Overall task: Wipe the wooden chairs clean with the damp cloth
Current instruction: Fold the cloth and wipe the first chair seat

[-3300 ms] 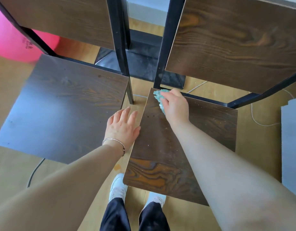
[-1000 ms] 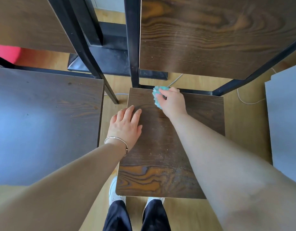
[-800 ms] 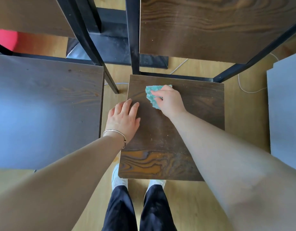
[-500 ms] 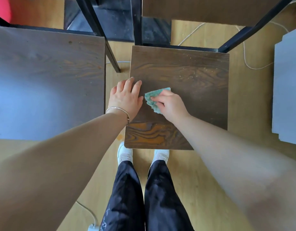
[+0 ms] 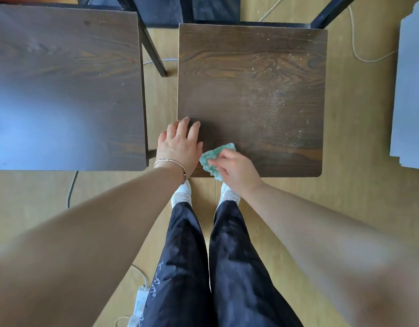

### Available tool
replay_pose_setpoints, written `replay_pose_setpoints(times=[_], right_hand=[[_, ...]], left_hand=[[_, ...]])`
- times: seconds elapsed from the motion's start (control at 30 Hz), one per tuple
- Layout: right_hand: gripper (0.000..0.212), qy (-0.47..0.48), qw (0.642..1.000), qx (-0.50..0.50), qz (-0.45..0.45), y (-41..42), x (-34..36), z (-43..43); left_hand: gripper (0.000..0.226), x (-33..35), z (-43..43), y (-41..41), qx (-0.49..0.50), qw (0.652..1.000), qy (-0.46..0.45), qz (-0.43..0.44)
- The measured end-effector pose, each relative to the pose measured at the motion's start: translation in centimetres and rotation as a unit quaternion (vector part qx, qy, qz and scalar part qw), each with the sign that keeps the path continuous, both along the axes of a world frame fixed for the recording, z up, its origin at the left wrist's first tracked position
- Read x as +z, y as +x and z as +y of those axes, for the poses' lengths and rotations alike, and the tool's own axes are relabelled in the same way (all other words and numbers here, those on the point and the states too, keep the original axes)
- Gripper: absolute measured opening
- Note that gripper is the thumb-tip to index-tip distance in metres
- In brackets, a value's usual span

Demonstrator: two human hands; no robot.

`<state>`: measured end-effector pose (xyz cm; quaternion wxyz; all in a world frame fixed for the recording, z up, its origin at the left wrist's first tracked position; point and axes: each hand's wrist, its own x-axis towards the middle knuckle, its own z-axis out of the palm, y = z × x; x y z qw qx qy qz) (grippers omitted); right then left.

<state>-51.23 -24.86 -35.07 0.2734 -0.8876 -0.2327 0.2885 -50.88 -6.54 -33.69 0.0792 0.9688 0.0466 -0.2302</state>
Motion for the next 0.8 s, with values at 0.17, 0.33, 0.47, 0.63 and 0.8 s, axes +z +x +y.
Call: replay_pose_setpoints(times=[0.17, 0.33, 0.47, 0.63, 0.8], right_hand=[[0.033, -0.049, 0.994, 0.093, 0.028, -2.6, 0.9, -0.5], [0.032, -0.055, 0.986, 0.099, 0.123, -3.5, 1.7, -1.9], [0.025, 0.006, 0.986, -0.109, 0.128, 1.3, 3.8, -3.1], [0.02, 0.039, 0.963, -0.266, 0.027, 15.6, 5.0, -4.3], [0.027, -0.03, 0.921, -0.379, -0.083, 27.6, 2.5, -5.4]], left_hand=[[0.052, 0.4, -0.2, -0.1, -0.004, 1.0, 0.0, -0.003], [0.053, 0.7, -0.2, 2.3, -0.014, 1.0, 0.013, -0.015], [0.054, 1.0, -0.3, 5.6, -0.012, 0.999, 0.018, -0.028], [0.056, 1.2, -0.6, 10.4, -0.012, 0.999, 0.023, -0.043], [0.055, 0.9, -0.7, 15.0, -0.017, 0.997, 0.034, -0.071]])
